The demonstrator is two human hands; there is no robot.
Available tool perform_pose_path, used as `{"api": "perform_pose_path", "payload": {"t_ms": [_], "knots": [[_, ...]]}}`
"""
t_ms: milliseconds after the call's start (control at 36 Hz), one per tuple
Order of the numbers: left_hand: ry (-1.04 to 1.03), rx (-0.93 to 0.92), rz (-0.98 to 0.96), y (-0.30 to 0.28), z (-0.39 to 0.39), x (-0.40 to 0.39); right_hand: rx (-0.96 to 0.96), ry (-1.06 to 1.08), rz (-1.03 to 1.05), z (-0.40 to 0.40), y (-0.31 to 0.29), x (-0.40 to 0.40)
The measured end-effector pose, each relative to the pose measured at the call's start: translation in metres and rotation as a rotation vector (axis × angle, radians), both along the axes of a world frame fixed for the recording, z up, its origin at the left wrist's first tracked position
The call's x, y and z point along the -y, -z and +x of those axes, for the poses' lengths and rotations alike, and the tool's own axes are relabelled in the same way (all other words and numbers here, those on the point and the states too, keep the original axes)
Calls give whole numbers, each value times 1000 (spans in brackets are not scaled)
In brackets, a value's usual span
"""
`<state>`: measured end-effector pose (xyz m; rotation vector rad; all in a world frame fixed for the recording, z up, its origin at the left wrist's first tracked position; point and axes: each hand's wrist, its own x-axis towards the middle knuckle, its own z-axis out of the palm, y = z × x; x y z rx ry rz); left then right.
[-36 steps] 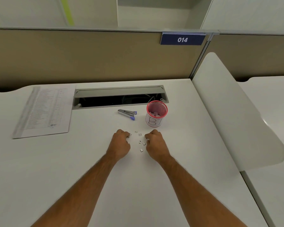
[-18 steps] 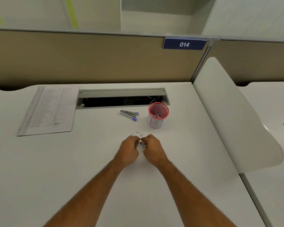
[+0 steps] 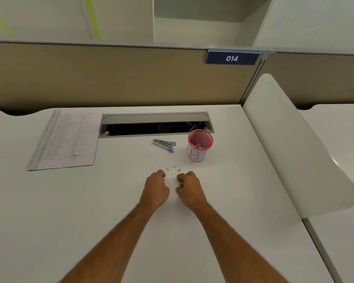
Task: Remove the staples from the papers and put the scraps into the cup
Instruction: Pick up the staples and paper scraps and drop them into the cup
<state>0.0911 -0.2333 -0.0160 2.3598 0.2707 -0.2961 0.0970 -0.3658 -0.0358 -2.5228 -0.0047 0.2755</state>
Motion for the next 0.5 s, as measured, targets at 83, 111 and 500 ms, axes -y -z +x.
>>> {"api": "perform_pose_path", "payload": {"t_ms": [83, 111, 500], "knots": [[-13, -34, -91, -3, -1, 8, 8, -9, 15, 3, 0, -5], [-13, -44, -111, -4, 0, 10, 12, -10, 22, 4, 1, -6], [-93, 59, -118, -11, 4, -13, 70, -130, -136, 16, -1, -12]]}}
